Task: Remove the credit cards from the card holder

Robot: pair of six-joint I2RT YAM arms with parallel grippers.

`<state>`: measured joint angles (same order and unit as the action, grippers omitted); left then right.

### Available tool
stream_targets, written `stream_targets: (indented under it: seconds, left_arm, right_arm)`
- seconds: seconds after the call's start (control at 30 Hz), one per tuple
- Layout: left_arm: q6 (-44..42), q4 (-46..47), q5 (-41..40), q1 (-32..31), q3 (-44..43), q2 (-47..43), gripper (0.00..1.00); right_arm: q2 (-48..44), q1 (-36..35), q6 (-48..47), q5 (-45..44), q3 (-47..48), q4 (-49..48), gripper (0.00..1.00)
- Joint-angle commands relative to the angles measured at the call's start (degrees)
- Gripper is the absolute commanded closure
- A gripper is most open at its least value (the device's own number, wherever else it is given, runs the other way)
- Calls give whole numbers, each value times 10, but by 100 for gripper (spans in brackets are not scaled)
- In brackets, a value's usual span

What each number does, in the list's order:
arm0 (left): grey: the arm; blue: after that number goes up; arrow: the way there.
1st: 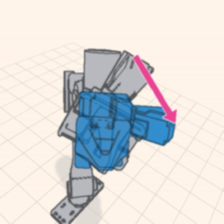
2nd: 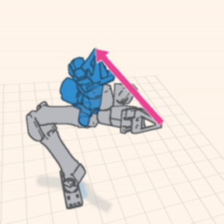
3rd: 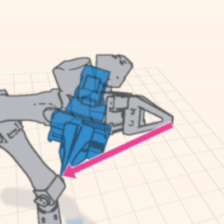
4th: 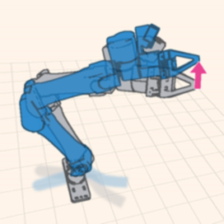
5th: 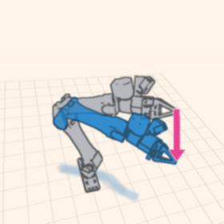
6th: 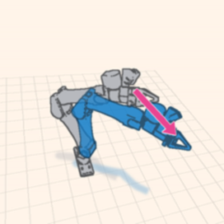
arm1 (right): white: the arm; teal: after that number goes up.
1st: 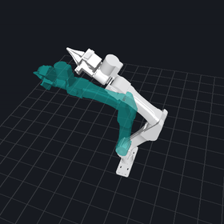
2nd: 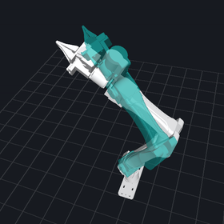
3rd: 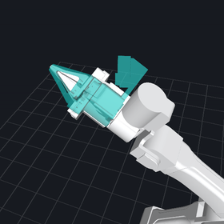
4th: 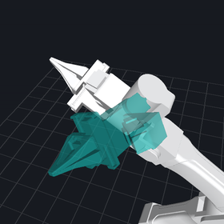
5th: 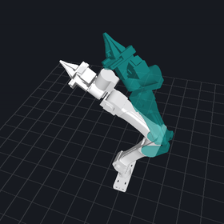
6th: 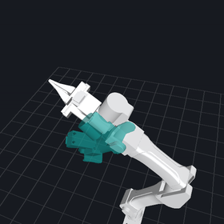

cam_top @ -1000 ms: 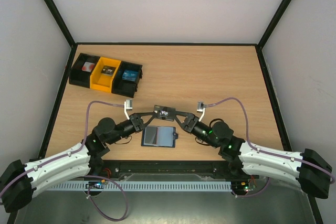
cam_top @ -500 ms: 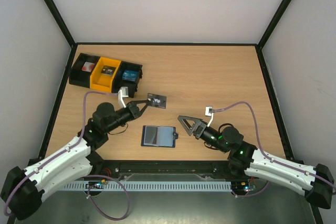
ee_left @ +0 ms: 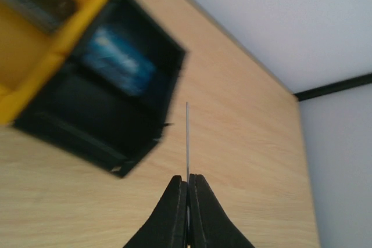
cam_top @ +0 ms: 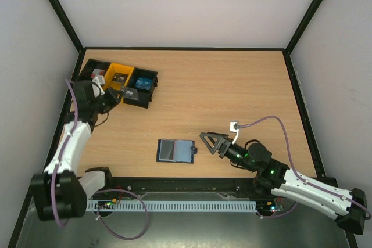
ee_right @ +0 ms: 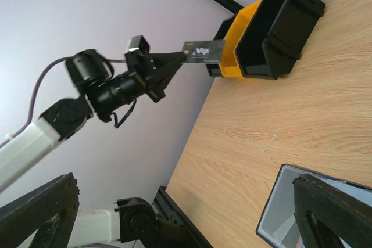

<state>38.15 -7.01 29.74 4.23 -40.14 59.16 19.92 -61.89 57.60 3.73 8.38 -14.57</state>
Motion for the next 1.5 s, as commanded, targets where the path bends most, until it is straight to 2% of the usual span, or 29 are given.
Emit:
stream_targets:
  seconds: [0.0,0.2,0.37,0.77,0.93,1.17,1.47]
  left_arm:
    - [-112,-100,44,70,-68,75,97]
    - [-177,-154,43,146,-172,159,97]
    - [-187,-148,20,165,-217,228,97]
    - [-167,-87,25,157,-281,355,97]
    - [-170,-106,-2,144,-354,415,97]
    - [-208,-165,-66,96,-481,512,97]
    - [-217,-141,-77,75,-514,556,97]
  right_arm:
    - [-3,-2,-19,10,2,-5,2]
    - [3,-2,-33,4,5,-1,2]
    - [0,-2,-39,-9,5,1,2]
    - [74,-2,-68,-13,37,-34,2]
    - [86,-2,-51,-14,27,-73,2]
    - [86,-1,-83,-43,60,-17,2]
    - [93,-2,-70,-50,51,-38,2]
